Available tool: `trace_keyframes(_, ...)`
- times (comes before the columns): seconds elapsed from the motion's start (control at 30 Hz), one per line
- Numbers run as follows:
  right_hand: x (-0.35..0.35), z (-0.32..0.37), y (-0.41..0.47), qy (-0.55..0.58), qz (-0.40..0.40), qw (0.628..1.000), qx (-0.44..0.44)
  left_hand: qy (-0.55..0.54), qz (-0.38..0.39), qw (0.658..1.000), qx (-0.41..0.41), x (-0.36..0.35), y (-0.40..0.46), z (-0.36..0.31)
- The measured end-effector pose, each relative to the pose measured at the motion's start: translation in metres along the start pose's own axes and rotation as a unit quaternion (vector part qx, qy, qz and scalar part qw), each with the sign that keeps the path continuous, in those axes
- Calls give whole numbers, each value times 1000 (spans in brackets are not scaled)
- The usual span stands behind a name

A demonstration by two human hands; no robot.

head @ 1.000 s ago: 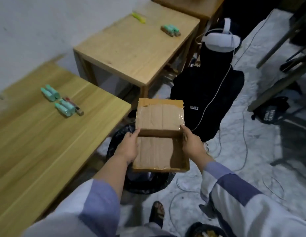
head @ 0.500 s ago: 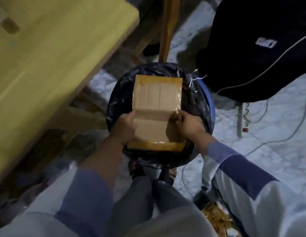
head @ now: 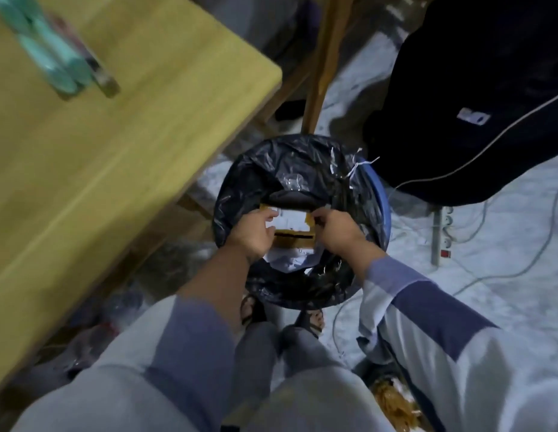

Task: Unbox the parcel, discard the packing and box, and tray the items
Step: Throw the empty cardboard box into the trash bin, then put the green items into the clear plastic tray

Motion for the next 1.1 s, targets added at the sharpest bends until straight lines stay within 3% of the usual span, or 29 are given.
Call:
trace_keyframes(0.23,80,69,-107,-46,-32,998,41,-27,-7,999,-20,72,-86,-89)
trace_keyframes(0.5,146,169,-186,-122,-93,979,136,-20,-139,989,-50,172,-183,-141)
trace_keyframes(0.8,134,298,-209,-206,-82,947,233,-37,-269,962,13,250,-273,-68)
trace_keyframes(1.1,76,391,-157,-236,-87,940,229,-54,-307,945,95,317,-290,63)
Point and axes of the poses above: each hand's wrist, its own y-axis towards the middle knuckle, its own x-axis out of the back of the hand, z = x × y, the point moved 4 cm from there along y, towards the middle knuckle, and after that the axes turned 12 degrees about z, right-handed, at the moved point
